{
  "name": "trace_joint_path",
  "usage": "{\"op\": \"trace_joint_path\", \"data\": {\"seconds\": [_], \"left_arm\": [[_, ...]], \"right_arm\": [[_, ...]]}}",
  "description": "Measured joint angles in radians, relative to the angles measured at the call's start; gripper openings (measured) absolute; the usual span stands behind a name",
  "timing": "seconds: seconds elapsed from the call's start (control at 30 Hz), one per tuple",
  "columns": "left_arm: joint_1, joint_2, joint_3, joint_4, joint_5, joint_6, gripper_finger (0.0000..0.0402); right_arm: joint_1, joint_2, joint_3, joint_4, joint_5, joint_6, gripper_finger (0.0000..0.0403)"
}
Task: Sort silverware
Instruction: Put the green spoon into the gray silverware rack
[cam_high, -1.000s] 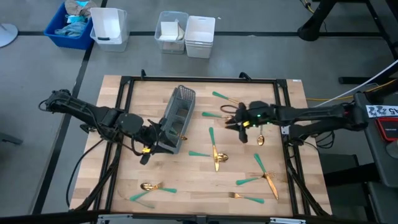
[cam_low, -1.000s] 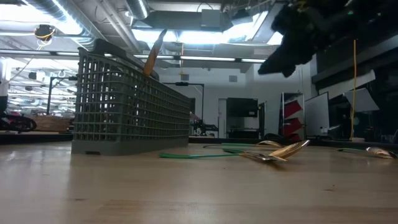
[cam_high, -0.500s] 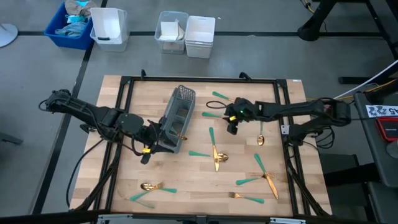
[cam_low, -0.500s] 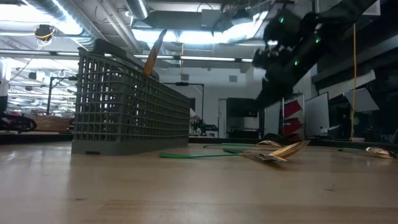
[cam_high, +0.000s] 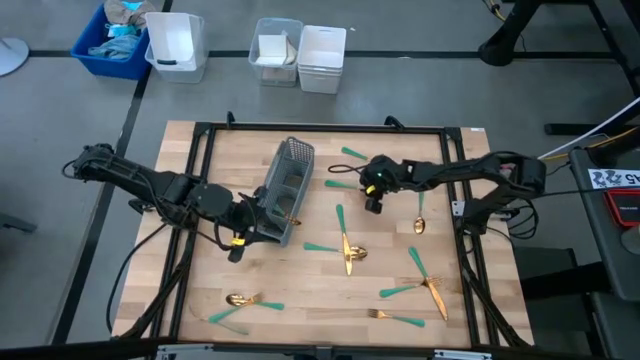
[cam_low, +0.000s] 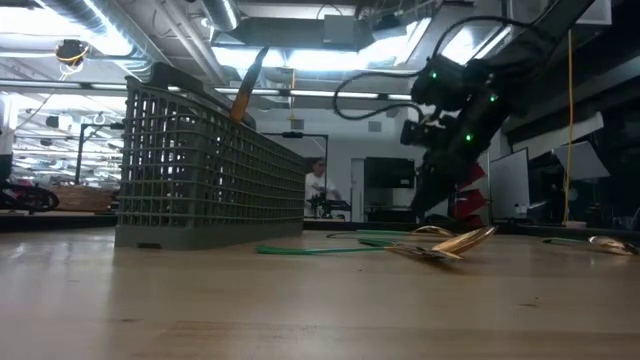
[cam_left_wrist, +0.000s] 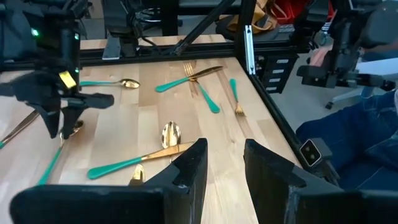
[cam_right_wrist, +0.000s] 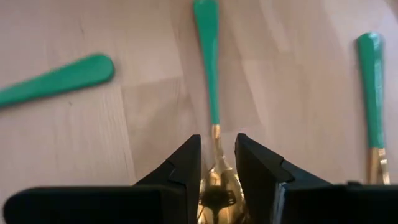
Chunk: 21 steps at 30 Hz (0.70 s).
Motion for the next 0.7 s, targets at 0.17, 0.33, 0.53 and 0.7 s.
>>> {"op": "trace_joint_path", "data": {"seconds": [0.17, 0.33, 0.53, 0.7], "left_arm": [[0.0, 0.0, 0.0, 0.0, -0.001, 0.0, 0.0095], [0.0, 0.0, 0.0, 0.0, -0.003, 0.0, 0.0095], [0.0, 0.0, 0.0, 0.001, -0.003, 0.0, 0.0095], [0.0, 0.0, 0.0, 0.0, -0.018, 0.0, 0.0095]], "right_arm": [[0.0, 0.05, 0.0, 0.036, 0.018, -0.01, 0.0099], [0.0, 0.08, 0.0, 0.05, 0.059, -0.026, 0.0099], [0.001, 0.105, 0.002, 0.059, 0.078, -0.026, 0.0099], [0.0, 0.112, 0.003, 0.058, 0.058, -0.024, 0.008]]}}
